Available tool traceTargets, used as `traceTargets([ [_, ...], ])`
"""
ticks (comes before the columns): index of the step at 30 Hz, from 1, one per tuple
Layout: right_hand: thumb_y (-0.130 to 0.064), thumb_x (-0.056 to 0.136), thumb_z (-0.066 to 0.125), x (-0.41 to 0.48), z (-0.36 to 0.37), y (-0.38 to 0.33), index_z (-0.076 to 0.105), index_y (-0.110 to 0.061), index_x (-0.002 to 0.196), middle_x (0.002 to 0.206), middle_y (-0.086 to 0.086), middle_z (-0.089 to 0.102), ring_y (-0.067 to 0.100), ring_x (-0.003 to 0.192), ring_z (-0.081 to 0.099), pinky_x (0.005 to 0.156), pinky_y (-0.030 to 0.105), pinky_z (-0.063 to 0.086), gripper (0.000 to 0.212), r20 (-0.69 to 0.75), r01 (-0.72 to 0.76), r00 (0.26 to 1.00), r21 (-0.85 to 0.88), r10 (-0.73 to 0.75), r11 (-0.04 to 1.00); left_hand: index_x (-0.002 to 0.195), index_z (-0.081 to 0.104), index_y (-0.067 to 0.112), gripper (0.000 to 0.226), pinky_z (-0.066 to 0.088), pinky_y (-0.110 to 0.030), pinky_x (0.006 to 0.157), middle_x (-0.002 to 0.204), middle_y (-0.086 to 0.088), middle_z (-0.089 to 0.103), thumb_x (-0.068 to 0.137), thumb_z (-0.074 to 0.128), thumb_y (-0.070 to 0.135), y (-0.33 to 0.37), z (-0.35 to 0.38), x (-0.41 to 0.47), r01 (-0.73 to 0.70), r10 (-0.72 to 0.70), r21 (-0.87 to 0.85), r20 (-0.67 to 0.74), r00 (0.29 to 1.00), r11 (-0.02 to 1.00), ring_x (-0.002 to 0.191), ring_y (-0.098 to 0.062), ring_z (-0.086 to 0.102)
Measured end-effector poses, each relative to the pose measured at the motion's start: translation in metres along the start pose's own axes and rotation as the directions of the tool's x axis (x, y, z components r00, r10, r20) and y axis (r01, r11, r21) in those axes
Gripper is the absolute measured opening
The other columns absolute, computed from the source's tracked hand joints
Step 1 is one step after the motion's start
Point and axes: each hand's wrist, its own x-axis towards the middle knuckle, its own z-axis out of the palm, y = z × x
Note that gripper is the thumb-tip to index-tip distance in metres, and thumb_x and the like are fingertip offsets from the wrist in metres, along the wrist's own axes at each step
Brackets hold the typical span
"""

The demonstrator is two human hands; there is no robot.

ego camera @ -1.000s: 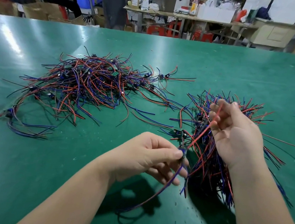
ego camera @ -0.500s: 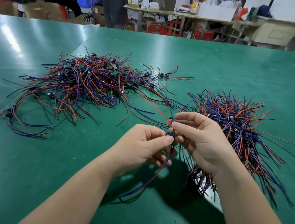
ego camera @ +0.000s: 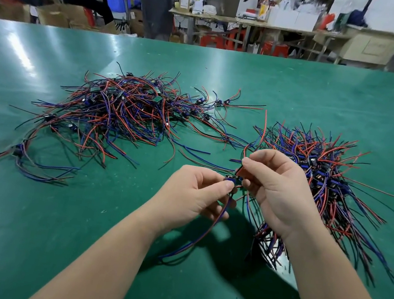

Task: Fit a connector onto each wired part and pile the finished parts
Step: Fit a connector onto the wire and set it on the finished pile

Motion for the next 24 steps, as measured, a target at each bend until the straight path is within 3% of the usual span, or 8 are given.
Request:
traceTargets([
  [3, -0.019, 0.079, 0.071, -0.002, -0.004, -0.003, 0.068, -0.019, 0.088, 0.076, -0.005, 0.07, 0.012, 0.068, 0.064, 0.061, 0.024, 0.05, 0.009, 0.168, 0.083, 0.985, -0.239, -0.043, 0.967, 0.086, 0.068, 0.009, 0.011, 0.051, -0.019, 0.05, 0.068, 0.0, 0.071, 0.091, 0.059, 0.012, -0.002, 0.001, 0.001, -0.045, 0.044, -0.01, -0.058, 0.997, 0.999, 0.051, -0.009, 0.062],
  [5, -0.031, 0.064, 0.078, -0.006, -0.005, -0.005, 0.072, -0.02, 0.093, 0.082, 0.007, 0.074, 0.019, 0.074, 0.067, 0.071, 0.034, 0.054, 0.032, 0.284, 0.099, 0.959, -0.372, 0.012, 0.923, 0.088, 0.07, 0.01, 0.01, 0.054, -0.021, 0.054, 0.068, 0.003, 0.07, 0.09, 0.06, 0.008, -0.002, 0.001, 0.002, -0.078, 0.076, -0.02, -0.087, 0.993, 0.997, 0.051, -0.007, 0.061],
  [8, -0.02, 0.065, 0.083, -0.008, -0.003, -0.008, 0.075, -0.022, 0.092, 0.078, 0.021, 0.071, 0.027, 0.071, 0.065, 0.077, 0.044, 0.054, 0.029, 0.288, 0.223, 0.951, -0.406, -0.108, 0.886, 0.092, 0.07, 0.016, 0.016, 0.055, -0.022, 0.055, 0.07, 0.004, 0.071, 0.093, 0.057, 0.007, -0.002, 0.001, 0.002, -0.109, 0.11, 0.022, -0.082, 0.991, 0.994, 0.052, -0.01, 0.063],
  [12, -0.009, 0.076, 0.078, -0.002, -0.013, -0.015, 0.073, -0.027, 0.094, 0.074, -0.001, 0.072, 0.009, 0.063, 0.062, 0.064, 0.021, 0.052, 0.025, 0.078, 0.475, 0.869, -0.412, -0.489, 0.777, 0.1, 0.067, 0.022, 0.023, 0.057, -0.025, 0.056, 0.07, 0.004, 0.072, 0.096, 0.052, 0.005, -0.005, 0.0, 0.003, -0.106, 0.111, 0.047, -0.123, 0.986, 0.993, 0.051, -0.012, 0.064],
  [16, -0.03, 0.082, 0.073, 0.011, -0.045, -0.027, 0.069, -0.028, 0.103, 0.089, 0.005, 0.071, 0.015, 0.074, 0.067, 0.076, 0.032, 0.055, 0.022, -0.22, 0.417, 0.701, -0.646, -0.678, 0.64, 0.097, 0.068, 0.023, 0.021, 0.054, -0.023, 0.061, 0.074, 0.006, 0.072, 0.094, 0.054, 0.008, -0.015, -0.01, 0.011, -0.064, 0.147, 0.276, -0.293, 0.945, 0.959, 0.057, -0.007, 0.066],
  [20, -0.027, 0.083, 0.067, 0.022, -0.066, -0.025, 0.069, -0.017, 0.113, 0.094, 0.007, 0.072, 0.023, 0.088, 0.067, 0.091, 0.036, 0.049, 0.033, -0.205, 0.087, 0.821, -0.877, -0.532, 0.472, 0.103, 0.071, 0.021, 0.025, 0.042, -0.007, 0.077, 0.095, 0.008, 0.07, 0.086, 0.056, 0.01, -0.017, -0.03, 0.014, 0.029, 0.365, 0.662, -0.449, 0.816, 0.749, 0.081, 0.001, 0.06],
  [22, -0.025, 0.083, 0.066, 0.022, -0.066, -0.025, 0.066, -0.018, 0.118, 0.104, 0.01, 0.07, 0.026, 0.096, 0.064, 0.093, 0.036, 0.046, 0.035, -0.217, 0.055, 0.826, -0.888, -0.521, 0.457, 0.117, 0.065, 0.02, 0.032, 0.039, -0.023, 0.097, 0.116, 0.0, 0.064, 0.086, 0.056, 0.014, -0.019, -0.042, 0.015, 0.127, 0.383, 0.78, -0.434, 0.816, 0.613, 0.108, -0.015, 0.055],
  [24, -0.025, 0.083, 0.064, 0.02, -0.063, -0.027, 0.066, -0.02, 0.116, 0.105, 0.009, 0.068, 0.024, 0.095, 0.062, 0.092, 0.036, 0.046, 0.033, -0.22, 0.083, 0.802, -0.88, -0.555, 0.469, 0.13, 0.056, 0.023, 0.04, 0.039, -0.037, 0.101, 0.13, -0.002, 0.056, 0.089, 0.053, 0.022, -0.021, -0.051, 0.015, 0.302, 0.257, 0.837, -0.448, 0.856, 0.456, 0.122, -0.024, 0.046],
])
